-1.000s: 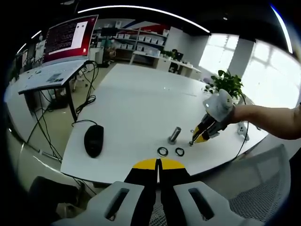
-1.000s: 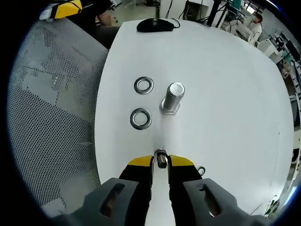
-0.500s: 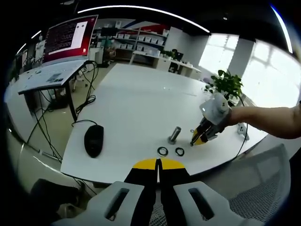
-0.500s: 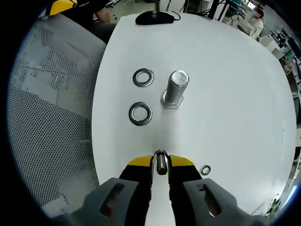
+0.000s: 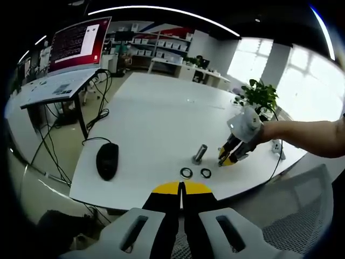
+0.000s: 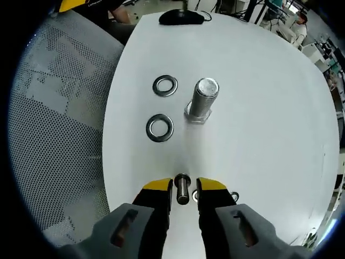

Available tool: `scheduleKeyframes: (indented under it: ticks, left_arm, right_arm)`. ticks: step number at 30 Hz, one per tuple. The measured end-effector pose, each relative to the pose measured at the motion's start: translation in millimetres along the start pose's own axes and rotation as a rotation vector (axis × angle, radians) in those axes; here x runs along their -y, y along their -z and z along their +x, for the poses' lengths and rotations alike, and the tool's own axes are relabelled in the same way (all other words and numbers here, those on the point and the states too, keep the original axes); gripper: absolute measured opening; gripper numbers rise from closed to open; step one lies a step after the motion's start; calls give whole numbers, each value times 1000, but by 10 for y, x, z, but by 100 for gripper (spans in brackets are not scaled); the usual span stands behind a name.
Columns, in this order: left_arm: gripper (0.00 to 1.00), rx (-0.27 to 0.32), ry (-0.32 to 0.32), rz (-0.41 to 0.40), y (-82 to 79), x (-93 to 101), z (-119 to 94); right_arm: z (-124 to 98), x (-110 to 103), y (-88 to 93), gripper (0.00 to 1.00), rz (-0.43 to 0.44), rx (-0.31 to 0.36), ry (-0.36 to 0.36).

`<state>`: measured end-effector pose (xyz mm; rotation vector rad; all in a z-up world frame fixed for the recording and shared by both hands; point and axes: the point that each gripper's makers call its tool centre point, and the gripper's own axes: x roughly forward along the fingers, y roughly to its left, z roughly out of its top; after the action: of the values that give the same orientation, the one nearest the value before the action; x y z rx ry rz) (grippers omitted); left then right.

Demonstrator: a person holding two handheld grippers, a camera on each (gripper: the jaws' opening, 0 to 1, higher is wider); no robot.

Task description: Place the washer onto the threaded stud by aligning its center hole with the stud, sliding it down to the base, and recovering from edge contact or off-axis alignment until the washer reaches the visible bottom stop.

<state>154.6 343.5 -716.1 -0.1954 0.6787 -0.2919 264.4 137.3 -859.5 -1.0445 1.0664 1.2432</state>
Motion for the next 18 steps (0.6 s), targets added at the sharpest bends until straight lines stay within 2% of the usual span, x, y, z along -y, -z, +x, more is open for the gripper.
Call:
scheduleKeyframes:
  ticks: [7, 18]
  left_arm:
    - [0, 3, 1, -2, -1, 3, -3]
    - [0, 3, 2, -3, 0, 10, -3]
  right_arm:
    - [-72, -11, 24, 28, 34, 30, -20]
    - [-189, -39, 206, 28, 81, 41, -24]
